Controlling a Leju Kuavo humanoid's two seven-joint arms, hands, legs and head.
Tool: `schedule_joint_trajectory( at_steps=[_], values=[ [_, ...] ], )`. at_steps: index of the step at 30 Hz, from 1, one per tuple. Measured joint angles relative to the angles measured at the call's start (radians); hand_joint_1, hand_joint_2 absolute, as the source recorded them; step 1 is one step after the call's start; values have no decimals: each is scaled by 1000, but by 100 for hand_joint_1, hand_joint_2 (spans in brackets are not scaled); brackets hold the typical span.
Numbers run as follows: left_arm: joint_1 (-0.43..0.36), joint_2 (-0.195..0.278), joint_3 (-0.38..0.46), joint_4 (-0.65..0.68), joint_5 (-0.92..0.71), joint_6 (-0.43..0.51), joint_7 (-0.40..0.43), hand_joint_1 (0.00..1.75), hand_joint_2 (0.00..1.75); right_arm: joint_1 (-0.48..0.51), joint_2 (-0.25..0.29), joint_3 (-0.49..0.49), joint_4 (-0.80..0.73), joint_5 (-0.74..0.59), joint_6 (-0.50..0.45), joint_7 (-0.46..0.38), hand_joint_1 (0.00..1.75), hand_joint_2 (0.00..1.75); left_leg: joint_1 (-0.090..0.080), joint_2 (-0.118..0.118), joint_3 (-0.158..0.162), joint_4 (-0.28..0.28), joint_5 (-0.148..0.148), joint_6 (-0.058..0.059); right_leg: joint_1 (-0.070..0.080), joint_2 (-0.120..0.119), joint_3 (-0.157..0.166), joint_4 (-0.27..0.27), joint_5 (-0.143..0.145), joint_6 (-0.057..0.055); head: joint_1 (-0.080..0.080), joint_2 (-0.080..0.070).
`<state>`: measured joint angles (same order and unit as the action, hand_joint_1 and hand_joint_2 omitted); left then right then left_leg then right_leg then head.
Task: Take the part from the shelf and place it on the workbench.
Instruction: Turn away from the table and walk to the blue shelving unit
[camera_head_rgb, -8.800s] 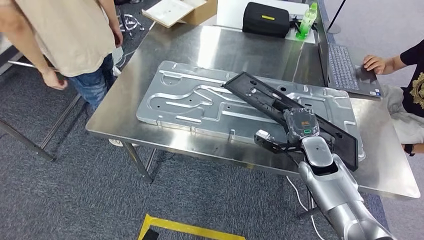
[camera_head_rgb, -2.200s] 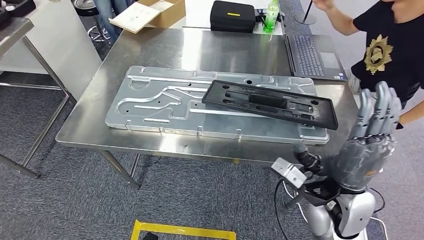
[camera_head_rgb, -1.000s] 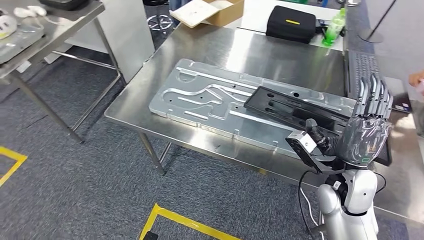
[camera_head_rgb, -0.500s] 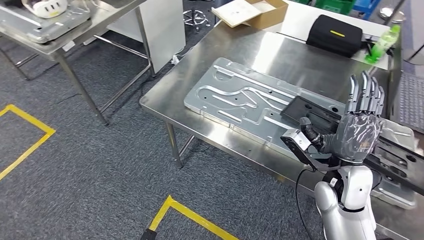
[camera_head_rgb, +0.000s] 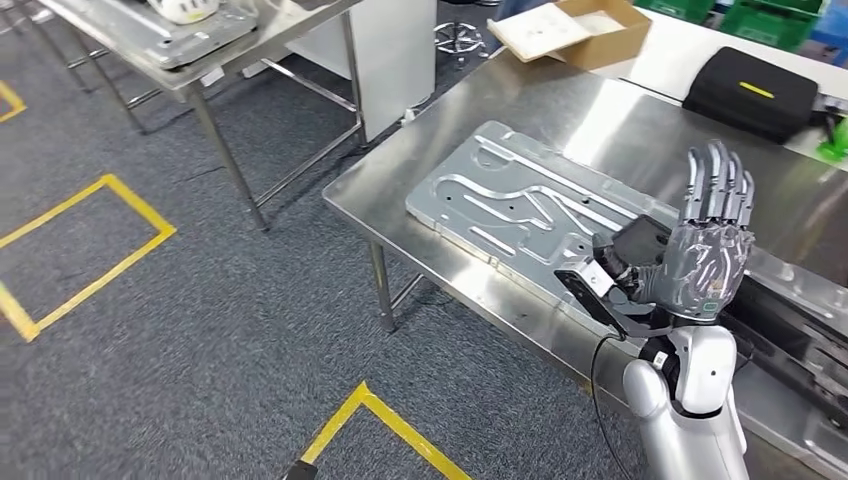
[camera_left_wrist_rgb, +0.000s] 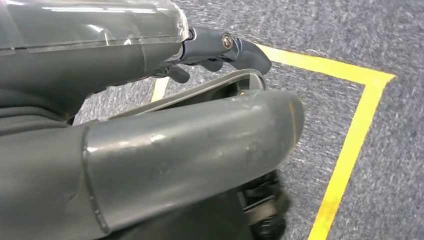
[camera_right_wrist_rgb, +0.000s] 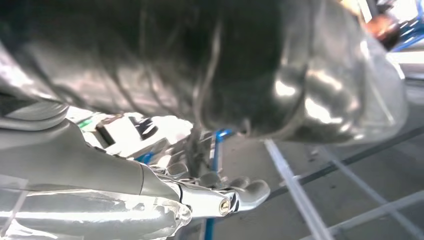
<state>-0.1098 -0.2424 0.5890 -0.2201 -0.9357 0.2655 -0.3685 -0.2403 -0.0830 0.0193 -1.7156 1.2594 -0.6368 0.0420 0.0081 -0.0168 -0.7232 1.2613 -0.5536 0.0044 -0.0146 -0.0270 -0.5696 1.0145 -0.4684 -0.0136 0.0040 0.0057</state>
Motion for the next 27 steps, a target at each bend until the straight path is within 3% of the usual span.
schedule_joint_trajectory(
  at_steps=[1, 2, 3, 5, 7, 9, 10, 12, 14, 16, 17, 19, 20, 22, 23, 25, 27],
  values=[
    [1, 0, 0, 0, 0, 0, 0, 0, 0, 0, 1, 4, 5, 7, 1, 0, 0, 0, 1, 3, -11, 24, -2, -2, 1, -14, 0, 1, -1, -1, 0, 0],
    [2, 0, 0, 0, 0, 0, 0, 0, 0, -1, 2, 8, 9, 13, 3, 0, 0, 0, 2, 7, -4, 12, 14, -2, 2, -27, 0, 2, -3, 0, 0, 0],
    [2, 1, 0, 0, 0, 0, 0, 0, 0, -2, 3, 13, 13, 18, 4, 0, 0, 0, 3, 14, 22, -34, 42, -2, 3, -39, 0, 4, -5, 1, 0, 0],
    [0, 1, 0, 0, 0, 0, 0, 0, 0, -5, 7, 22, 18, 28, 5, 0, 0, 0, -3, 55, 90, -161, 90, 5, 6, -59, 2, 10, -11, 8, 0, 0],
    [-3, 1, 0, 0, 0, -1, 1, 0, 0, -9, 10, 28, 23, 35, 6, 0, 0, 0, -11, 85, 121, -226, 102, 15, 11, -78, 3, 13, -16, 16, 1, 0],
    [-3, 1, 0, 0, 0, -1, 3, 0, 0, -13, 14, 33, 28, 38, 5, 1, 0, 0, -15, 69, 120, -234, 104, 26, 12, -98, 7, 13, -19, 25, 1, 0],
    [-2, 1, 1, 0, 0, -1, 4, 0, 0, -15, 16, 36, 30, 39, 4, 1, 0, 0, -14, 57, 122, -238, 107, 31, 9, -91, 8, 17, -24, 32, 1, 0],
    [-3, 2, 1, 0, 0, -2, 5, 0, 0, -17, 19, 40, 31, 40, 2, 2, 0, 0, -10, 35, 126, -248, 114, 43, 2, -42, -10, 64, -59, 43, 1, 0],
    [-7, 1, 1, 0, -3, -3, 7, 0, 0, -15, 20, 40, 34, 41, 1, 3, 0, 0, -7, 14, 126, -249, 118, 49, -2, 10, -65, 176, -117, 48, 1, 0],
    [-8, 1, 1, 0, -6, -5, 11, 0, 0, -11, 20, 40, 37, 41, 1, 4, 0, 0, -7, -12, 125, -247, 118, 50, -2, 21, -116, 269, -141, 50, 1, 0],
    [-7, 1, 1, 0, -6, -5, 12, 0, 0, -9, 20, 40, 39, 42, 1, 5, 0, 0, -7, -25, 125, -246, 117, 50, -3, 23, -121, 271, -125, 50, 1, 0],
    [-6, 0, 1, 0, -7, -5, 15, 0, 0, -9, 20, 40, 39, 43, 0, 7, 0, 0, -6, -51, 125, -241, 116, 47, -6, 40, -82, 174, -54, 49, 1, 0],
    [-7, 0, 1, 0, -7, -5, 16, 0, 0, -10, 20, 40, 39, 44, -1, 7, 0, 0, -7, -63, 124, -238, 115, 44, -9, 63, -55, 113, -26, 46, 1, 0],
    [-9, -1, 1, 0, -7, -5, 17, 0, 0, -10, 20, 40, 39, 46, -2, 8, 0, 0, -6, -84, 116, -233, 115, 33, -10, 99, -24, 36, -3, 42, 1, 0],
    [-8, -1, 1, 0, -6, -5, 18, 0, 0, -10, 20, 40, 39, 47, -3, 9, 0, 0, -4, -94, 112, -233, 117, 26, -9, 103, -21, 28, -7, 39, 1, 0],
    [-6, -1, 1, 0, -6, -5, 18, 0, 0, -14, 20, 41, 39, 49, -3, 10, 0, 0, -1, -102, 107, -232, 118, 14, -9, 83, -18, 21, -3, 29, 1, 0],
    [-5, -1, 1, 0, -6, -4, 18, 0, 0, -17, 20, 42, 39, 50, -4, 10, 0, 0, -3, -62, 88, -192, 90, 4, -10, 58, -11, 11, 0, 14, -1, 0]
  ],
)
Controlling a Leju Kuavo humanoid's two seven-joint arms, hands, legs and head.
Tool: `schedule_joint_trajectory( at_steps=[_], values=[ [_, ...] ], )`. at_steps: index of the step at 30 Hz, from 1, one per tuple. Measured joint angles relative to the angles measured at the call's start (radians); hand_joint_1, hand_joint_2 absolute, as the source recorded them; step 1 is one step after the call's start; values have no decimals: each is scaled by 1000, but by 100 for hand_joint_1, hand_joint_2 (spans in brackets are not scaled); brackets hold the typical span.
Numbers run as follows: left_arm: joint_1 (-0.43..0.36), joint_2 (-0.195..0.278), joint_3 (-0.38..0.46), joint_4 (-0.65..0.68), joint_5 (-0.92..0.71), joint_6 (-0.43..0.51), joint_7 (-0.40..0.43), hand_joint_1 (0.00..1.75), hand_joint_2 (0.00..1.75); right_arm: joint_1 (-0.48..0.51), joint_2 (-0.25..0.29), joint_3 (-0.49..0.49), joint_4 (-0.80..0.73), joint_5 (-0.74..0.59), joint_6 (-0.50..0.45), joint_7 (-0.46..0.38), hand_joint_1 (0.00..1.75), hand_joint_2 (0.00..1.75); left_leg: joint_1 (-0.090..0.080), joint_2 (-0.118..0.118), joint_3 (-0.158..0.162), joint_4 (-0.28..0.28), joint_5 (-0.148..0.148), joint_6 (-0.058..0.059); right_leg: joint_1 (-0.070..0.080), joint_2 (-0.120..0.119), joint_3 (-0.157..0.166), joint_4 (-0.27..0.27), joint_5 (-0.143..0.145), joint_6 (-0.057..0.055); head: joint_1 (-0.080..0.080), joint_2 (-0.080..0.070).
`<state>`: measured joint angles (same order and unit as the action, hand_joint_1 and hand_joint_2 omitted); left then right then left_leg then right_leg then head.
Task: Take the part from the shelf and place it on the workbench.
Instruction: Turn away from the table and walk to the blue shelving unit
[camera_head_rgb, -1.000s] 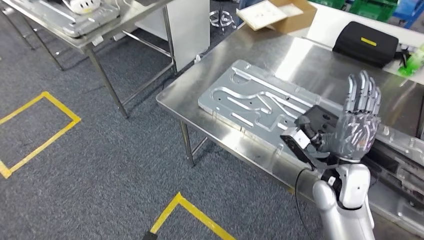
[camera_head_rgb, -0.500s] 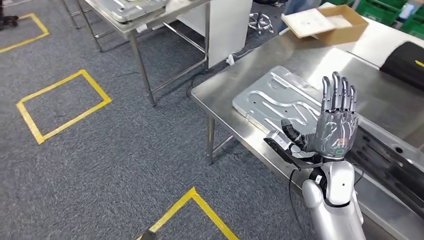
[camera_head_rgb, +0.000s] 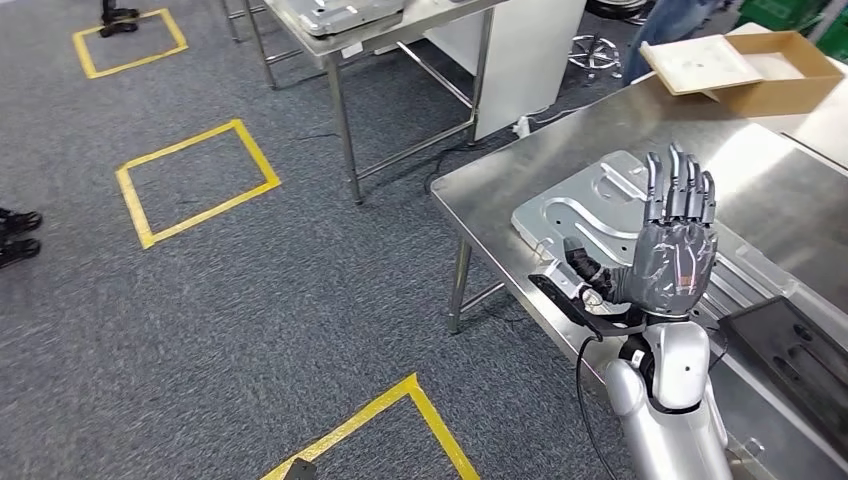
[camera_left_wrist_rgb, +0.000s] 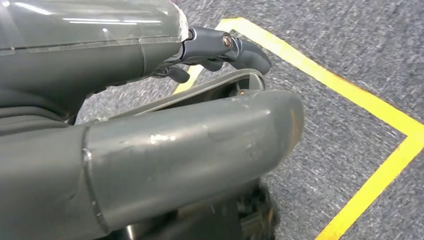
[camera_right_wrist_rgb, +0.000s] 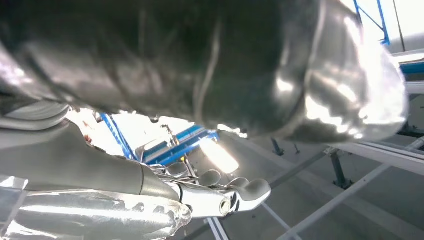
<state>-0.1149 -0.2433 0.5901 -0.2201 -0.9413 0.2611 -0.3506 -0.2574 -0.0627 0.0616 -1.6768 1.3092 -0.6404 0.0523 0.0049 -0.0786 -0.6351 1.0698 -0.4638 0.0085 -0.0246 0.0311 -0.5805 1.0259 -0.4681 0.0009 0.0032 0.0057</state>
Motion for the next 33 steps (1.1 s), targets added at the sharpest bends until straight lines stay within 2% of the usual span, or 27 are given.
schedule_joint_trajectory(
  at_steps=[2, 3, 4, 5, 6, 7, 8, 10, 11, 13, 14, 15, 17, 18, 19, 20, 21, 22, 24, 26, 28, 29, 31, 32, 33],
  values=[
    [-2, 0, 0, 0, 0, 0, 0, 0, 0, 0, 0, 1, 0, 0, -1, 1, 0, 0, 1, 50, -51, 109, -58, -7, 4, -27, 3, -3, -1, -11, -2, 0],
    [-3, 0, 0, 0, 0, 0, 0, 0, 0, 0, 0, 1, 0, 0, -1, 1, 0, 0, 3, 59, -81, 171, -83, -9, 7, -42, 4, -3, -2, -14, -2, 0],
    [-2, 0, 0, 0, 0, 0, 0, 0, 0, 0, -1, 1, 0, 1, -1, 1, 0, 0, 5, 64, -101, 212, -93, -11, 8, -56, 4, -2, -3, -15, -2, 0],
    [-1, 0, 0, 0, 0, 0, 0, 0, 0, 1, -1, 1, 0, 1, -1, 2, 0, 0, 6, 67, -104, 219, -86, -12, 9, -69, 4, -2, -4, -15, -2, 0],
    [0, 0, 0, 0, 0, 0, 0, 0, 0, 1, -1, 1, 0, 1, -1, 2, 0, 0, 6, 72, -88, 189, -63, -11, 10, -81, 5, -1, -6, -14, -2, 0],
    [0, 0, 0, 0, 1, 0, 0, 0, 0, 1, -1, 1, 0, 1, -1, 2, 0, 0, 6, 83, -55, 128, -30, -9, 10, -93, 7, 0, -8, -12, -2, 0],
    [0, 1, 0, 0, 2, 0, 0, 0, 0, 1, -1, 1, 0, 1, -1, 2, 0, 0, 3, 103, -19, 60, -7, -5, 11, -104, 10, 0, -10, -9, -2, 0],
    [-2, 0, 0, 0, 3, 0, 0, 0, 0, 1, -1, 1, -1, 2, -1, 4, 0, 0, -5, 129, 27, -28, 17, 6, 17, -121, 13, 2, -15, -1, -1, 0],
    [-2, 0, 0, 0, 3, 0, 0, 0, 0, 1, -1, 1, -2, 2, -1, 5, 0, 0, -9, 131, 31, -40, 15, 11, 19, -130, 14, 2, -16, 4, -1, 0],
    [1, 0, 0, 0, 3, 0, 0, 0, 0, 1, 0, 2, -2, 2, -1, 6, 0, 0, -8, 110, 32, -47, 20, 23, 18, -142, 19, 0, -19, 14, -1, 0],
    [1, 0, 0, 0, 3, 1, 0, 0, 0, 1, 1, 2, -3, 2, -1, 6, 0, 0, -7, 101, 35, -53, 24, 29, 16, -133, 20, 6, -26, 19, -1, 0],
    [1, 0, 0, 0, 3, 1, 0, 0, 0, 1, 1, 2, -3, 2, -1, 6, 0, 0, -4, 92, 38, -59, 28, 36, 13, -112, 12, 29, -44, 24, -1, 0],
    [-2, -1, 0, 0, 2, 1, 0, 0, 0, 4, 1, 2, -4, 2, -2, 7, 0, 0, -2, 74, 40, -64, 33, 44, 9, -59, -34, 131, -102, 30, 0, 0],
    [-2, -1, 0, 0, 2, 1, 0, 0, 0, 7, 1, 2, -4, 2, -2, 7, 0, 0, -2, 63, 39, -64, 34, 46, 8, -45, -67, 197, -130, 32, 0, 0],
    [-2, -2, 0, 0, 2, 1, 0, 0, 0, 11, 1, 2, -4, 2, -2, 8, 0, 0, -2, 52, 38, -63, 34, 47, 8, -38, -94, 247, -144, 33, 0, 0],
    [-1, -2, 0, 0, 2, 1, 0, 0, 0, 15, 1, 2, -4, 2, -2, 8, 0, 0, -3, 40, 38, -62, 35, 47, 8, -36, -108, 268, -140, 34, -1, 0],
    [0, -2, 0, 0, 2, 1, 0, 0, 0, 17, 1, 2, -4, 2, -2, 8, 0, 0, -3, 27, 38, -60, 34, 46, 8, -34, -102, 249, -116, 34, 0, 0],
    [0, -2, 0, 0, 2, 1, 0, 0, 0, 17, 1, 2, -4, 2, -2, 9, 0, 0, -3, 15, 38, -57, 34, 45, 7, -26, -80, 198, -79, 33, 0, 0],
    [-1, -4, 0, 0, 3, 1, 0, 0, 0, 18, 1, 2, -4, 2, -2, 9, 0, 0, -2, -9, 33, -49, 32, 40, 1, 23, -25, 70, -21, 28, 0, 0],
    [-3, -5, 1, 0, 3, 1, 0, 0, 0, 19, 1, 2, -5, 3, -3, 9, 0, 0, -1, -30, 24, -45, 33, 29, 0, 59, -1, 10, -9, 24, 0, 0],
    [-1, -4, 1, 0, 3, 2, 0, 0, 0, 20, 2, 3, -5, 3, -4, 9, 0, 0, 2, -53, 17, -47, 38, 15, 1, 42, 3, 3, -8, 18, 0, 0],
    [1, -4, 1, 0, 3, 2, 0, 0, 0, 19, 3, 3, -5, 3, -4, 9, 0, 0, 1, -48, 14, -43, 35, 10, -1, 29, 7, -2, -6, 12, -1, 0],
    [1, -4, 1, 0, 3, 3, 0, 0, 0, 18, 5, 5, -5, 3, -5, 9, 0, 0, -2, -2, -12, 11, 0, 2, -4, -1, 14, -12, -1, 1, -3, 0],
    [1, -4, 2, 0, 3, 3, 0, 0, 0, 18, 6, 5, -5, 3, -5, 9, 0, 0, -1, 30, -37, 66, -31, -1, -2, -17, 16, -13, -2, -3, -4, 0],
    [0, -4, 2, 0, 4, 3, 0, 0, 0, 19, 6, 6, -5, 3, -5, 9, 0, 0, 1, 50, -68, 131, -63, -4, 0, -32, 16, -13, -3, -6, -5, 0]
  ],
)
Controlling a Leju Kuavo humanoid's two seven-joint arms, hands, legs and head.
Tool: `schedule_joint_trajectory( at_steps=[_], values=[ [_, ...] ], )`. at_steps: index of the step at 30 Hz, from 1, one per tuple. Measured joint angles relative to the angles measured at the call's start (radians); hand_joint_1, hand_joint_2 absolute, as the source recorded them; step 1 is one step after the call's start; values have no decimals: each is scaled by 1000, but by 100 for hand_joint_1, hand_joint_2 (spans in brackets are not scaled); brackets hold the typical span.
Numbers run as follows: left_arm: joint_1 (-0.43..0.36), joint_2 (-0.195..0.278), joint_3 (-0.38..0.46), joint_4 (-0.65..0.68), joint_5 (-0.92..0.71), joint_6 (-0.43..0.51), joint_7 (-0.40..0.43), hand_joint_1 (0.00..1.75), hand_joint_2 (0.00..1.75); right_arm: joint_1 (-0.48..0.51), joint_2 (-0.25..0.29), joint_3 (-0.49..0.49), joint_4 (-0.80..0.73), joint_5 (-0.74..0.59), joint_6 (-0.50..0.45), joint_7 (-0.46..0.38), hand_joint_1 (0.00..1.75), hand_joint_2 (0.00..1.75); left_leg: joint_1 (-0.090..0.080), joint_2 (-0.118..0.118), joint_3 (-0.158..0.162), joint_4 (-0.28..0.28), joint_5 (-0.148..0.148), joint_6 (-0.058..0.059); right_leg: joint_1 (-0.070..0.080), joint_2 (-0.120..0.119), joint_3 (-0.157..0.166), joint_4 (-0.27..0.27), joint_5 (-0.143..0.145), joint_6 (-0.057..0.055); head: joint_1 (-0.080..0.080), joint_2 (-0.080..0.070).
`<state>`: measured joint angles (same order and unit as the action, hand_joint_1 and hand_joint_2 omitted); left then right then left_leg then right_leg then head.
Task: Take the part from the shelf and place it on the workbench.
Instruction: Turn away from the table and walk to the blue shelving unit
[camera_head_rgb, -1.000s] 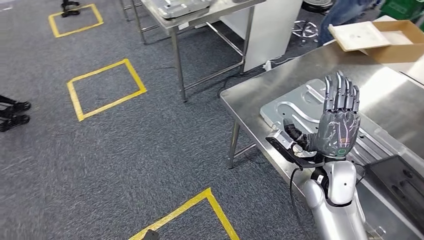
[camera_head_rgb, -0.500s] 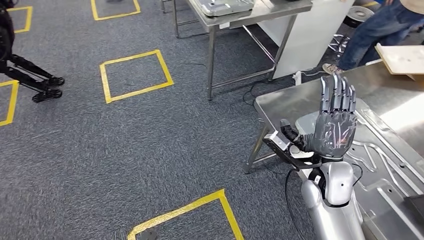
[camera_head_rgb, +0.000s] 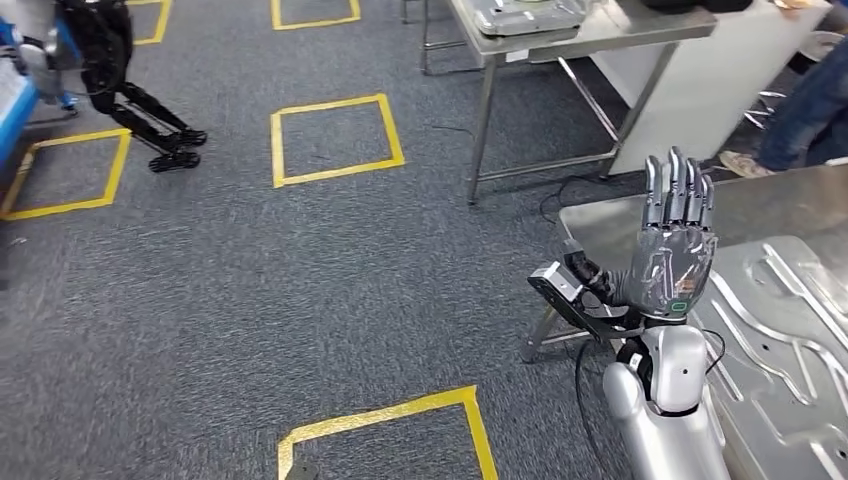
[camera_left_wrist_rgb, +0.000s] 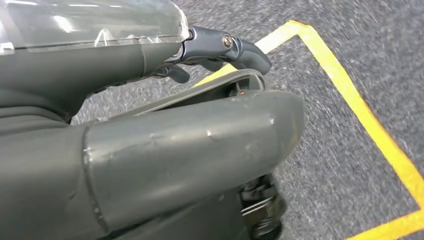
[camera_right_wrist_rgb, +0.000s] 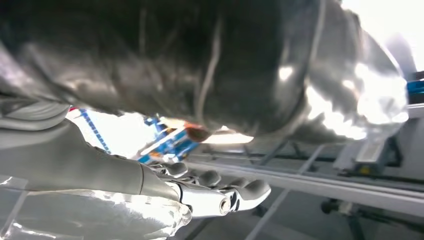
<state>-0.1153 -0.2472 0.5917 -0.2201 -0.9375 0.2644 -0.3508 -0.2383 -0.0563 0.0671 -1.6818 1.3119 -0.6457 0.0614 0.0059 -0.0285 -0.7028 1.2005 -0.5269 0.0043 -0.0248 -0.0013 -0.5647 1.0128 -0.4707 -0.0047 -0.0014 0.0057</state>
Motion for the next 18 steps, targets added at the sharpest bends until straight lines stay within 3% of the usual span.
schedule_joint_trajectory(
  at_steps=[2, 3, 4, 6, 8, 10, 11, 13, 15, 16, 17, 18],
  values=[
    [0, 0, 0, 0, 1, 0, 0, 0, 0, 2, 0, 0, 0, 0, 0, 0, 0, 0, 5, 15, -42, 88, -26, -6, 2, -30, 1, 1, -3, -2, 0, 0],
    [1, 0, 0, 0, 2, 0, 0, 0, 0, 3, 0, 0, 0, 0, 0, 0, 0, 0, 7, 19, -39, 83, -13, -8, 2, -44, 1, 3, -6, -1, 0, 0],
    [2, 0, 0, 0, 2, 0, 0, 0, 0, 4, 0, 0, 0, 0, 0, 0, 0, 0, 8, 26, -16, 41, 16, -9, 1, -57, 3, 5, -9, 1, 0, 0],
    [1, 0, 0, 0, 2, 0, 0, 0, 0, 4, 0, 0, 0, 0, -1, 0, 0, 0, 5, 62, 51, -88, 71, -7, 3, -79, 6, 11, -18, 10, 0, 0],
    [-1, 0, 0, 0, 1, 1, -1, 0, 0, 4, 1, 0, 0, 1, -1, 0, 0, 0, -1, 88, 86, -159, 85, 3, 9, -96, 9, 15, -25, 21, 1, 0],
    [-1, 0, 1, 0, 1, 1, -1, 0, 0, 4, 1, 1, 0, 3, -1, 0, 0, 0, -4, 75, 86, -166, 83, 17, 12, -115, 14, 12, -27, 31, 1, 0],
    [1, 0, 1, 0, 1, 1, -1, 0, 0, 3, 2, 2, 0, 3, -1, 0, 0, 0, -4, 65, 87, -170, 85, 23, 10, -111, 17, 14, -31, 37, 1, 0],
    [0, 0, 1, 0, 0, 2, -1, 0, 0, 3, 3, 3, 0, 3, -1, 0, 0, 0, -1, 45, 92, -178, 89, 35, 4, -69, 2, 56, -64, 45, 1, 0],
    [-2, 0, 2, 0, -1, 3, -1, 0, 0, 5, 2, 3, 0, 3, -2, 0, 0, 0, 0, 24, 93, -180, 90, 42, 2, -18, -56, 172, -124, 46, 1, 0],
    [-2, 0, 2, 0, -1, 3, -1, 0, 0, 7, 2, 3, 0, 3, -2, 0, 0, 0, -2, 13, 93, -180, 90, 44, 3, -8, -91, 236, -147, 45, 2, 0],
    [-1, 0, 2, 0, -1, 3, -1, 0, 0, 9, 2, 3, 0, 3, -2, 0, 0, 0, -3, 0, 94, -179, 90, 44, 4, -4, -116, 276, -151, 44, 2, 0],
    [0, 0, 2, 0, -1, 3, -1, 0, 0, 11, 2, 3, 1, 3, -2, 0, 0, 0, -4, -14, 95, -179, 90, 45, 4, -2, -125, 281, -136, 41, 1, 0]
  ],
)
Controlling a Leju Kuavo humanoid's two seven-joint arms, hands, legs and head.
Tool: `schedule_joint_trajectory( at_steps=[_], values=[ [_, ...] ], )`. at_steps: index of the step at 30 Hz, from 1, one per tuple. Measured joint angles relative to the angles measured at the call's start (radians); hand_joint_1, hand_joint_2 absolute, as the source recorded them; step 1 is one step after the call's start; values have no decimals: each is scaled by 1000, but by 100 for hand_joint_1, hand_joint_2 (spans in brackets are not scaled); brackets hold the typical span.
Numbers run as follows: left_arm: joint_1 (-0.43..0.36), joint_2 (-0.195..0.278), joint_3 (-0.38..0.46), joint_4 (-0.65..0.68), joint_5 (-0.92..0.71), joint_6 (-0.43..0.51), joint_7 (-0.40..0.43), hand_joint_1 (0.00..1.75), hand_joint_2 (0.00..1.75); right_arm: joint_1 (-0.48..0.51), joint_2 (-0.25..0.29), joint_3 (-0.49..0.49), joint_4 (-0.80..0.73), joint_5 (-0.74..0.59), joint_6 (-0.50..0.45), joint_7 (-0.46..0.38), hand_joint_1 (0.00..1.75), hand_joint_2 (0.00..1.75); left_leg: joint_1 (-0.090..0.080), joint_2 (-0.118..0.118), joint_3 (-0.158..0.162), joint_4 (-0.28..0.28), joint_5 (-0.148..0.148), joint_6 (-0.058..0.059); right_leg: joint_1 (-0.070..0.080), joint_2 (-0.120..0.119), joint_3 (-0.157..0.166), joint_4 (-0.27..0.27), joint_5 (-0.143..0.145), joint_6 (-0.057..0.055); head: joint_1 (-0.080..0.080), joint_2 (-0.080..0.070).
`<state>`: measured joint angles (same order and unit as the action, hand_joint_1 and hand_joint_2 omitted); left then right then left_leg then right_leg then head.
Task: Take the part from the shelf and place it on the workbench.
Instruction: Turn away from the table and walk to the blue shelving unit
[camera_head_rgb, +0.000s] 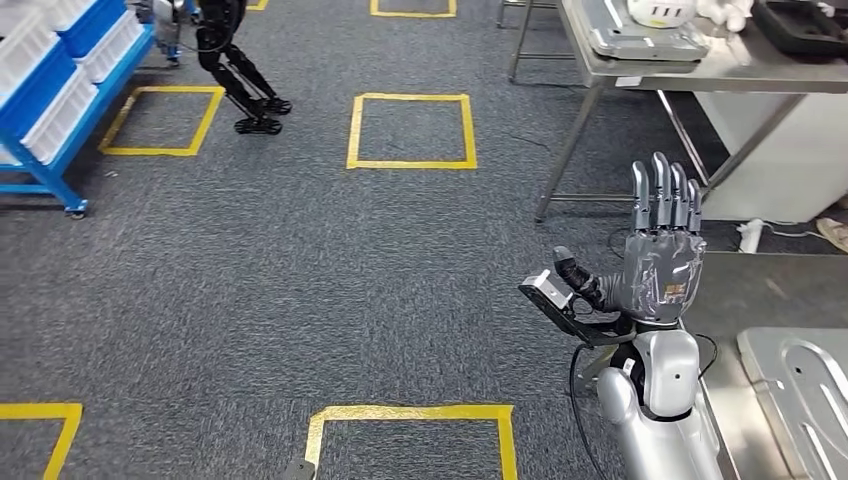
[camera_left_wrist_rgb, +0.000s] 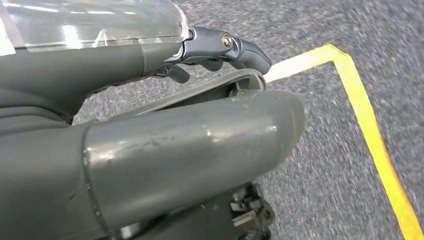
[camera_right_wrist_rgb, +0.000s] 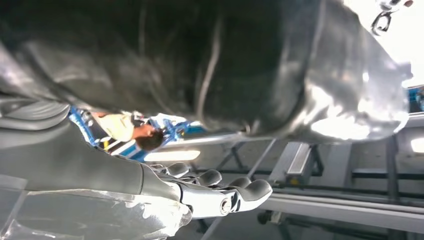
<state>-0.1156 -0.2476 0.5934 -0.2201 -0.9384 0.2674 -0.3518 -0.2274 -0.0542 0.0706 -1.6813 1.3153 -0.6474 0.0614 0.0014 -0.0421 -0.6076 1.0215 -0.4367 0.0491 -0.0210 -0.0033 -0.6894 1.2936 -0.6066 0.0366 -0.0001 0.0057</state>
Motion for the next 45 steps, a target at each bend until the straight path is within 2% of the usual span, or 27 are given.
schedule_joint_trajectory(
  at_steps=[2, 4, 6, 7, 8, 10, 12, 13, 14, 15, 16, 19, 21, 23, 25, 27, 29, 30, 31, 32, 34, 36, 38, 39, 41, 43, 45],
  values=[
    [1, 0, 0, 0, 0, 0, 0, 0, 0, 1, 0, 0, 0, 0, 0, 0, 0, 0, -1, -28, 4, 0, 0, 0, 0, 14, 35, -95, 76, -9, 0, 0],
    [0, -2, 0, 0, 0, 0, 0, 0, 0, 0, 0, 0, 0, 0, 0, 0, 0, 0, -3, -51, 3, 3, 0, -4, 0, 51, 85, -213, 128, -17, 0, 0],
    [0, -2, 1, 0, 0, 0, 0, 0, 0, 0, 0, 0, 0, 0, 0, 0, 0, 0, -1, -70, -2, 3, 2, -14, 2, 68, 104, -258, 131, -20, 0, 0],
    [1, -2, 1, 0, 0, 0, 0, 0, 0, -1, 0, 0, 0, 0, 0, 0, 0, 0, 1, -80, -5, 2, 3, -21, 2, 60, 107, -264, 130, -21, 0, 0],
    [2, -2, 1, 0, 0, 0, 0, 0, 0, -1, 0, 0, 0, 0, 0, 0, 0, 0, 1, -77, -7, 3, 2, -27, 1, 49, 111, -268, 132, -25, 0, 0],
    [3, -1, 1, 0, 0, 0, 1, 0, 0, -2, 0, 0, 0, 0, 0, 0, 0, 0, -1, -37, -23, 37, -23, -37, -2, 26, 119, -279, 136, -35, -3, 0],
    [0, -1, 1, 0, -1, 0, 1, 0, 0, -2, -1, 0, 0, -1, 1, 2, 0, 0, 2, 13, -72, 143, -80, -45, -1, 0, 123, -281, 134, -44, -6, 0],
    [-1, -1, 1, 0, -2, 0, 1, 0, 0, -2, -1, 0, 0, -2, 1, 3, 0, 0, 5, 23, -103, 206, -108, -49, 1, -14, 123, -280, 133, -46, -7, 0],
    [-1, -1, 1, 0, -2, 0, 2, 0, 0, -2, -1, 0, 0, -3, 1, 3, 0, 0, 8, 28, -125, 251, -121, -52, 2, -27, 124, -279, 131, -47, -7, 0],
    [-1, -1, 1, 0, -3, 0, 2, 0, 0, -2, -1, 0, 1, -4, 1, 3, 0, 0, 10, 32, -131, 265, -116, -54, 2, -39, 124, -277, 128, -46, -7, 0],
    [0, -1, 1, 0, -2, 0, 2, 0, 0, -2, -1, 0, 1, -5, 1, 4, 0, 0, 10, 37, -118, 239, -93, -55, 2, -52, 125, -274, 125, -45, -7, 0],
    [-2, 0, 1, 0, -2, 1, 3, 0, 0, -4, -1, 0, 1, -7, 2, 5, 0, 0, 4, 85, -21, 57, -16, -45, 5, -85, 132, -266, 112, -34, -7, 0],
    [-3, 0, 1, 0, -2, 2, 3, 0, 0, -6, -2, 0, 1, -8, 2, 6, 0, 0, -4, 99, -1, 12, -13, -34, 10, -102, 135, -265, 108, -25, -6, 0],
    [-1, 0, 2, 0, -2, 3, 3, 0, 0, -7, -2, 0, 1, -12, 1, 6, 0, 0, -4, 78, -1, 7, -8, -22, 10, -113, 138, -267, 105, -14, -6, 0],
    [0, -1, 2, 0, -1, 4, 3, 0, 0, -7, -2, 0, 0, -17, 0, 6, 0, 0, 1, 58, 3, -4, -2, -11, 5, -79, 132, -242, 82, -4, -6, 0],
    [-2, -1, 3, 0, 0, 4, 3, 0, 0, -4, -4, 0, 0, -22, 0, 6, 0, 0, 3, 40, 6, -9, 2, -3, 1, -24, 87, -146, 27, 1, -6, 0],
    [-3, -1, 4, 0, 3, 3, 4, 0, 0, 4, -6, 0, 0, -24, 0, 6, 0, 0, 3, 18, 5, -8, 2, 0, 0, -4, 25, -28, -17, 3, -6, 0],
    [-1, -1, 5, 0, 5, 2, 4, 0, 0, 7, -7, 0, 0, -25, 0, 6, 0, 0, 3, 5, 5, -7, 2, 0, -1, -1, 7, -3, -14, 4, -6, 0],
    [0, -1, 6, 0, 6, 2, 5, 0, 0, 9, -7, 0, -1, -26, 0, 6, 0, 0, 4, -8, 5, -6, 2, 0, -2, 0, 8, -15, 9, 4, -6, 0],
    [1, -1, 7, 0, 6, 1, 5, 0, 0, 10, -7, 0, -2, -26, -1, 6, 0, 0, 4, -21, 6, -4, 1, -2, -4, 7, 25, -62, 47, 4, -6, 0],
    [0, -1, 8, 0, 6, 1, 5, 0, 0, 11, -8, 0, -5, -28, -1, 6, 0, 0, 5, -45, 2, 4, -2, -9, -10, 51, 76, -186, 109, 0, -6, 0],
    [0, -1, 8, 0, 6, 1, 5, 0, 0, 14, -10, -1, -8, -32, -1, 6, 0, 0, 6, -67, -6, 8, -1, -20, -11, 82, 102, -247, 122, -5, -6, 0],
    [2, -1, 8, 0, 6, 1, 5, 0, 0, 17, -11, -2, -10, -36, 0, 6, 0, 0, 8, -88, -12, 7, 2, -33, -9, 67, 106, -253, 120, -13, -6, 0],
    [4, -1, 8, 0, 6, 2, 5, 0, 0, 17, -11, -2, -11, -38, 0, 6, 0, 0, 8, -81, -15, 11, -1, -39, -10, 56, 109, -257, 121, -18, -6, 0],
    [5, 0, 9, 0, 6, 3, 5, 0, 0, 19, -12, -3, -13, -39, 0, 6, 0, 0, 5, -34, -39, 63, -34, -48, -12, 28, 115, -263, 123, -33, -8, 0],
    [3, 0, 9, 0, 6, 3, 5, 0, 0, 22, -12, -4, -14, -41, 0, 6, 0, 0, 7, 17, -93, 180, -92, -55, -6, 0, 118, -264, 121, -42, -9, 0],
    [4, 0, 9, 0, 6, 3, 5, 0, 0, 27, -13, -5, -14, -42, 0, 6, 0, 0, 10, 30, -135, 268, -117, -58, -2, -29, 118, -263, 118, -45, -9, 0]
  ],
)
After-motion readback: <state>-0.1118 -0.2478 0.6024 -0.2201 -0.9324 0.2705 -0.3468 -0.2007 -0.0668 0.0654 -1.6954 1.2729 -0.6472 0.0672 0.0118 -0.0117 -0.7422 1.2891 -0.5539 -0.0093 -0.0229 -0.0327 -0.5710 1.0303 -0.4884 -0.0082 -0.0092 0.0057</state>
